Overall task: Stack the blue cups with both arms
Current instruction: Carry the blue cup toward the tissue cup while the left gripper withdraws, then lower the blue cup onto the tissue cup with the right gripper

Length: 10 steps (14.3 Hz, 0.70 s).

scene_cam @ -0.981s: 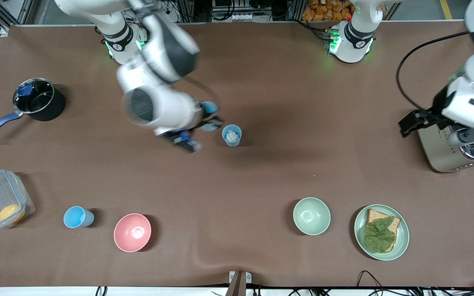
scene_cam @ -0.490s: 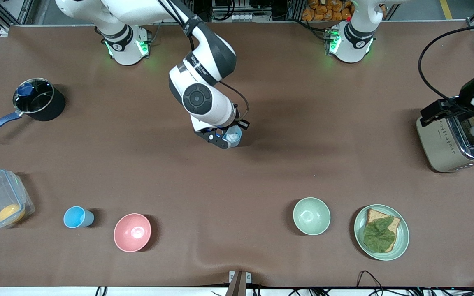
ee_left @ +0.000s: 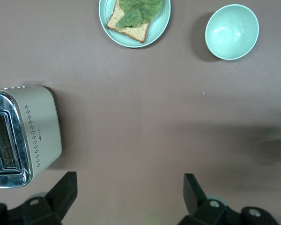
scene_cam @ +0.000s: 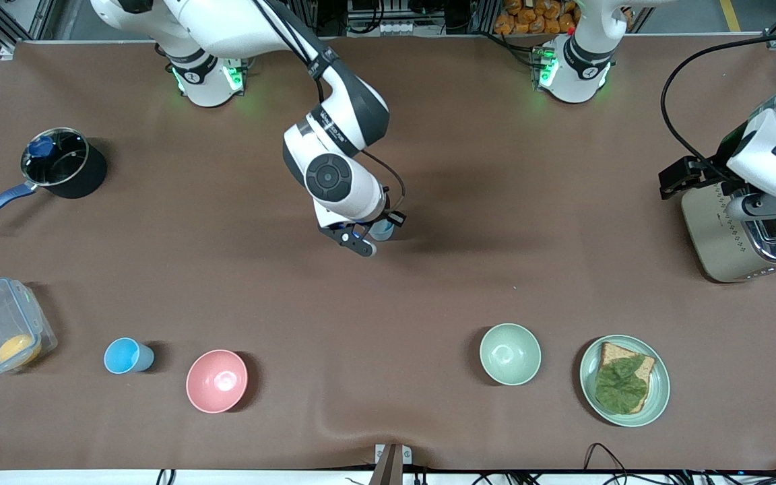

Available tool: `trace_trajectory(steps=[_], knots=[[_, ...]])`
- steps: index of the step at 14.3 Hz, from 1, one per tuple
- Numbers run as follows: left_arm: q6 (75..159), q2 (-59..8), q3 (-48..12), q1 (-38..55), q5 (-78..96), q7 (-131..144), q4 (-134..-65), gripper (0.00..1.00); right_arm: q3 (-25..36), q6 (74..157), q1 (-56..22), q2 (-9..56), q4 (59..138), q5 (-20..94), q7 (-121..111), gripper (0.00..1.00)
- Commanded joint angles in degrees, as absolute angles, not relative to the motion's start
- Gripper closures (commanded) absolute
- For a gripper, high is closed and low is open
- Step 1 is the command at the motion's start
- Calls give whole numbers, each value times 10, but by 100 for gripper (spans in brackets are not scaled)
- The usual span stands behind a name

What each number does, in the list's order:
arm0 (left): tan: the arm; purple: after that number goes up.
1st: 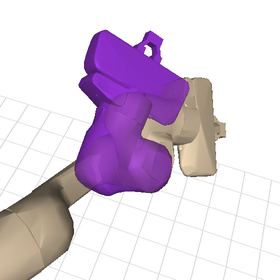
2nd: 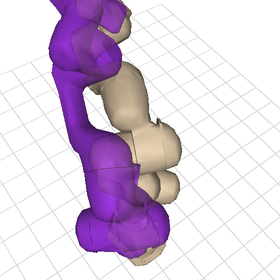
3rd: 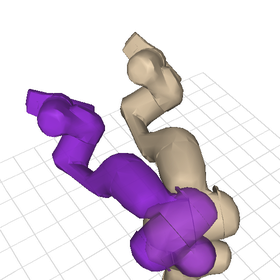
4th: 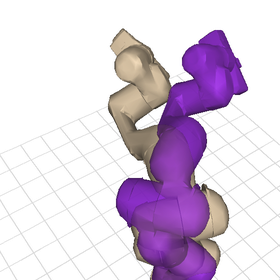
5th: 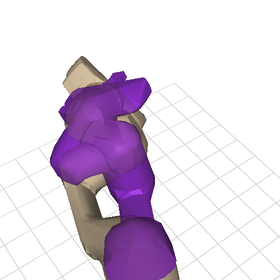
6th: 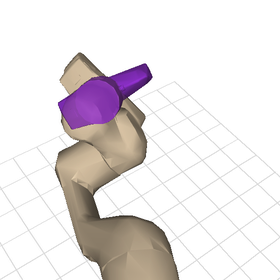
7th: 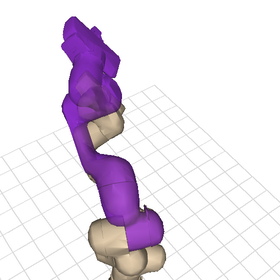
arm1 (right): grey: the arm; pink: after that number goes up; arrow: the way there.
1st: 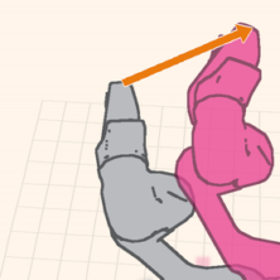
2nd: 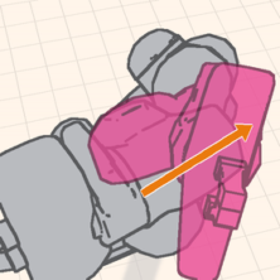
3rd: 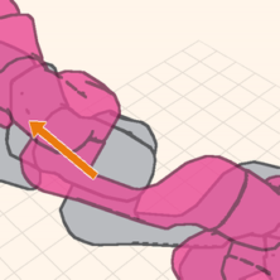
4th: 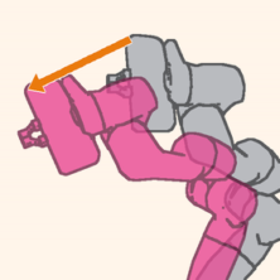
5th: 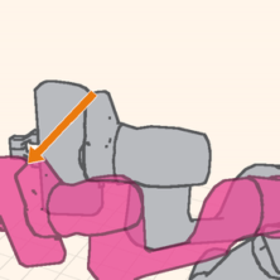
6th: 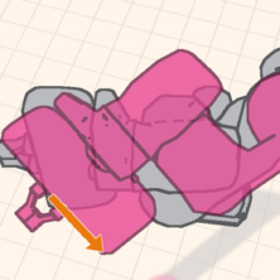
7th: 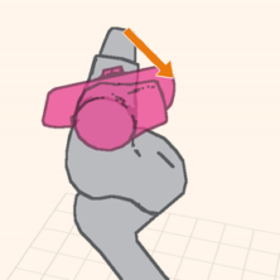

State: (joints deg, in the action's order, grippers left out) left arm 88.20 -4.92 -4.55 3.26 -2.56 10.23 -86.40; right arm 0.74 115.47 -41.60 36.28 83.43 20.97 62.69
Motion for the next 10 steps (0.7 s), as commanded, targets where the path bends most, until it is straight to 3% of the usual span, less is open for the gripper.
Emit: trace_trajectory(steps=[1,10], knots=[[875,-45,-45,29,-18,93,-865,0,9,1154,-423,367,823,206,646,100],[871,-41,-44,28,-26,97,-860,0,8,1155,-430,368,825,207,673,100]])
